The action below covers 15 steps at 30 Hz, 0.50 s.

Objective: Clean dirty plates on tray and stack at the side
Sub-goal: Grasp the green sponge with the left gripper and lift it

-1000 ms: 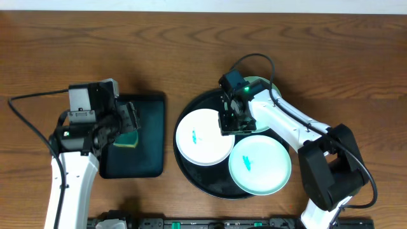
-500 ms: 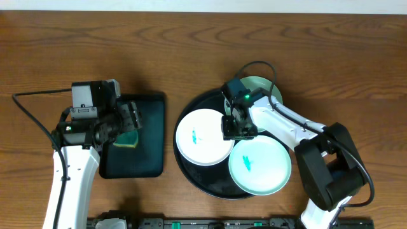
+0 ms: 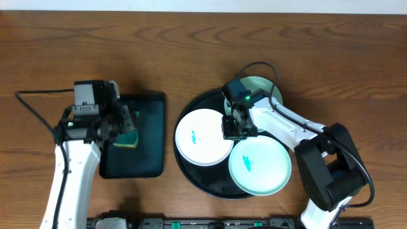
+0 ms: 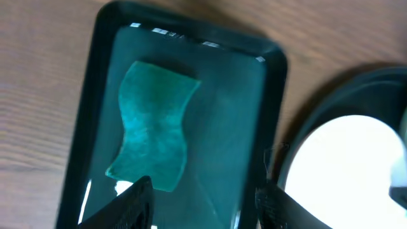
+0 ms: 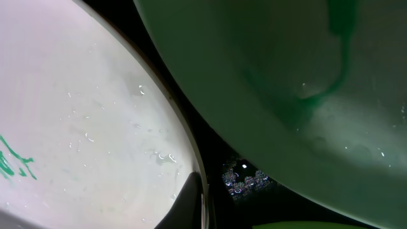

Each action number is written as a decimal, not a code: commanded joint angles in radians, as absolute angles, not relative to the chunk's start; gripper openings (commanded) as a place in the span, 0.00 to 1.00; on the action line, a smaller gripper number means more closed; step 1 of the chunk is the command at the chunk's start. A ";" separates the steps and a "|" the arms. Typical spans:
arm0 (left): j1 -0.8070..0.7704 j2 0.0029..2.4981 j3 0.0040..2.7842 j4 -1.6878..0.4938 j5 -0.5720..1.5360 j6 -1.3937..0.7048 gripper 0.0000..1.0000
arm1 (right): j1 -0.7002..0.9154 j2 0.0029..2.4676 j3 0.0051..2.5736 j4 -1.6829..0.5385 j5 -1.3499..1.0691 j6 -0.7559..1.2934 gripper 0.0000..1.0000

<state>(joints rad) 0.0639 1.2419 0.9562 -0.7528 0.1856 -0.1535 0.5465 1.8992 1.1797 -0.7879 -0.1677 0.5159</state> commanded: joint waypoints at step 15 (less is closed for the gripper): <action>0.069 1.608 0.958 -0.698 -0.024 -0.189 0.48 | 0.551 1.900 1.175 -0.785 -0.166 0.507 0.01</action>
<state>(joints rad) 0.0639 1.5738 0.9562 -0.6994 0.0360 -0.1696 0.5465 1.8992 1.1797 -0.7879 -0.1677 0.5156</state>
